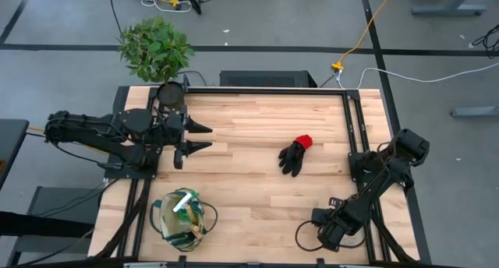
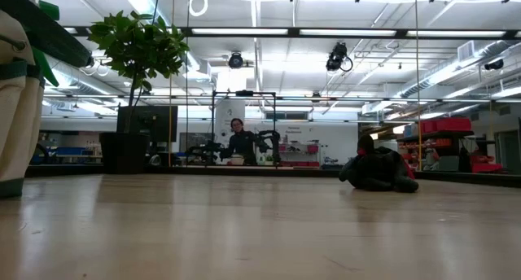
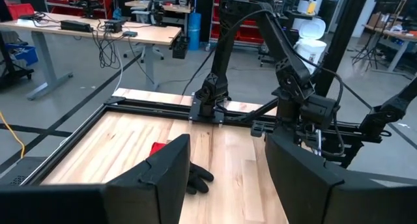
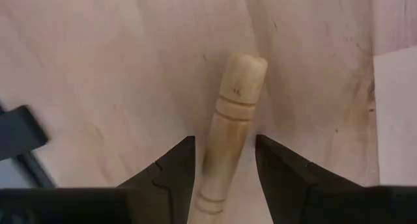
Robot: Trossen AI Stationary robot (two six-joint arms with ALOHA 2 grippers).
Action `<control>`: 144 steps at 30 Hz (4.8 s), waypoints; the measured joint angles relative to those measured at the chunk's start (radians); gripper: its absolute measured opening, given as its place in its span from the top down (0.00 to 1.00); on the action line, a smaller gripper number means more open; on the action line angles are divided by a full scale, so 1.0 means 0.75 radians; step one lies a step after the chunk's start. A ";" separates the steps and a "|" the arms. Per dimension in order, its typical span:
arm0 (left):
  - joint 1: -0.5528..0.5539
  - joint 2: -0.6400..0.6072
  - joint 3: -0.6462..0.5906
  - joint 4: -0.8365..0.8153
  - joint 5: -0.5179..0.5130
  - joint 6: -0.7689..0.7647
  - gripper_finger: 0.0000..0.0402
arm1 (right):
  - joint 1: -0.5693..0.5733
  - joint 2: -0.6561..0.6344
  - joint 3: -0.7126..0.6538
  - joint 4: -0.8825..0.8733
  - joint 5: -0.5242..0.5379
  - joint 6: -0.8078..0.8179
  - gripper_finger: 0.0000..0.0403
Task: Pick & Place Garden tools in Gardening bag
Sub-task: Put the hand rake into the gardening bag
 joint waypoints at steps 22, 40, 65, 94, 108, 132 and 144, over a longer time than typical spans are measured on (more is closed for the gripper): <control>0.000 0.000 0.000 -0.006 -0.070 0.004 0.49 | 0.001 0.031 0.001 -0.010 0.051 -0.037 0.82; 0.000 0.000 0.000 -0.005 -0.069 0.003 0.49 | -0.012 -0.121 -0.004 0.020 0.163 -0.030 0.84; 0.000 0.001 0.000 -0.002 -0.067 -0.001 0.49 | -0.409 -0.555 -0.001 0.488 0.457 -0.493 0.84; 0.000 0.001 0.000 0.013 -0.068 -0.002 0.49 | -0.889 -0.567 0.072 1.007 0.445 -1.083 0.84; 0.000 0.020 -0.001 0.127 -0.069 0.001 0.49 | -1.019 -0.567 0.317 0.983 0.488 -1.357 0.84; 0.000 0.356 -0.001 0.751 -0.038 0.072 0.43 | -1.017 -0.464 0.338 1.013 0.486 -1.371 0.84; 0.000 0.470 -0.001 0.860 -0.056 0.062 0.27 | -0.995 -0.416 0.337 1.061 0.475 -1.363 0.84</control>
